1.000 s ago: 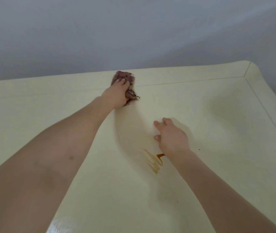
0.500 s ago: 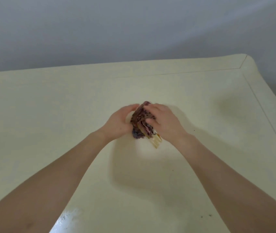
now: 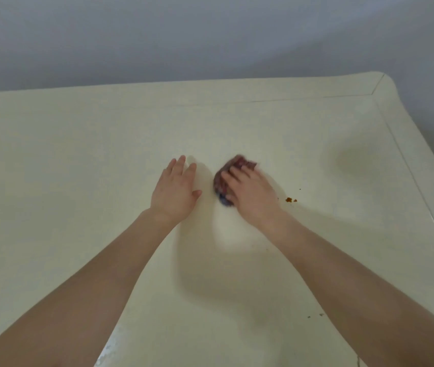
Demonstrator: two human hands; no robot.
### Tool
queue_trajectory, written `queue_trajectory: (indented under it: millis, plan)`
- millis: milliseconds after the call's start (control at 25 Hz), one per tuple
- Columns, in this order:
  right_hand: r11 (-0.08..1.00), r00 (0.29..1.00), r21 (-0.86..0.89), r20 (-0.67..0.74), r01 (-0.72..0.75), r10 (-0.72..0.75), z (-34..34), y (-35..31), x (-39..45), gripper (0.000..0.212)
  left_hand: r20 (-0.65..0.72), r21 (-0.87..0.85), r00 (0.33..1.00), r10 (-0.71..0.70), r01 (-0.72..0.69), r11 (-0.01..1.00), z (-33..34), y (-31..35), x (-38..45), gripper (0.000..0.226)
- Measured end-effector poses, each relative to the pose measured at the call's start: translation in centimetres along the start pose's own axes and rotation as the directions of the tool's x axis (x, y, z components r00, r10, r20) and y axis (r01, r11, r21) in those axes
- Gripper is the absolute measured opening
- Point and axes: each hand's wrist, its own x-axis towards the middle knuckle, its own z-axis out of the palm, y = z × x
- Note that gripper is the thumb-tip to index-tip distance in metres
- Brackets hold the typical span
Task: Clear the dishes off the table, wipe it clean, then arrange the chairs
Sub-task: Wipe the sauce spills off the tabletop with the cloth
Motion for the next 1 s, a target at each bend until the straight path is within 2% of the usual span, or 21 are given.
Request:
queue_trajectory:
  millis: [120,160,280,360,480,600,720,800,880,920,1000]
  plan:
    - [0.978,0.977,0.044,0.068,-0.205,0.202,-1.2,2.1,6.0,0.05,0.049,0.061,0.998,-0.048,0.045,0.997,-0.3,-0.5,2.0,0.082]
    - [0.971,0.972,0.073,0.066,-0.229,0.224,-1.4,2.2,6.0,0.047,0.074,0.069,0.995,-0.062,0.057,0.996,-0.3,-0.8,2.6,0.088]
    - [0.979,0.998,0.192,-0.001,-0.067,0.068,-0.7,0.5,-0.1,0.043,0.089,0.116,0.994,-0.06,0.049,0.992,-0.4,-1.2,4.5,0.106]
    - [0.96,0.999,0.276,0.044,-0.04,0.029,-0.5,0.3,-3.6,0.048,0.088,0.078,0.993,-0.073,0.066,0.995,-1.2,-1.3,6.1,0.109]
    - [0.979,0.998,0.196,-0.006,-0.061,0.063,-0.2,2.7,0.8,0.048,0.138,-0.003,0.985,-0.105,0.107,0.994,-2.7,-0.9,8.3,0.105]
    - [0.98,0.986,0.105,0.017,-0.169,0.168,-1.2,5.8,9.0,0.044,0.151,0.041,0.985,-0.082,0.076,0.996,-2.9,-0.6,9.0,0.094]
    - [0.957,0.957,0.018,0.027,-0.29,0.29,-2.2,6.8,14.9,0.046,0.148,0.049,0.985,-0.088,0.082,0.995,-2.7,-0.7,9.1,0.094]
    - [0.98,0.98,0.003,0.041,-0.197,0.197,-2.6,4.7,17.5,0.046,0.139,0.04,0.986,-0.092,0.087,0.995,-2.8,-0.5,9.1,0.095]
    - [0.997,0.997,0.067,0.069,-0.046,0.041,-2.2,2.7,19.0,0.046,0.134,0.024,0.986,-0.101,0.098,0.995,-2.9,-0.4,9.1,0.095]
    - [0.996,0.998,0.09,0.067,-0.017,0.011,-2.3,3.1,19.3,0.045,0.138,0.018,0.984,-0.109,0.107,0.994,-2.9,-0.5,9.1,0.096]
    - [0.991,0.995,0.093,0.024,-0.094,0.092,-2.7,6.7,18.9,0.04,0.16,0.015,0.98,-0.117,0.116,0.993,-2.9,-0.6,9.0,0.099]
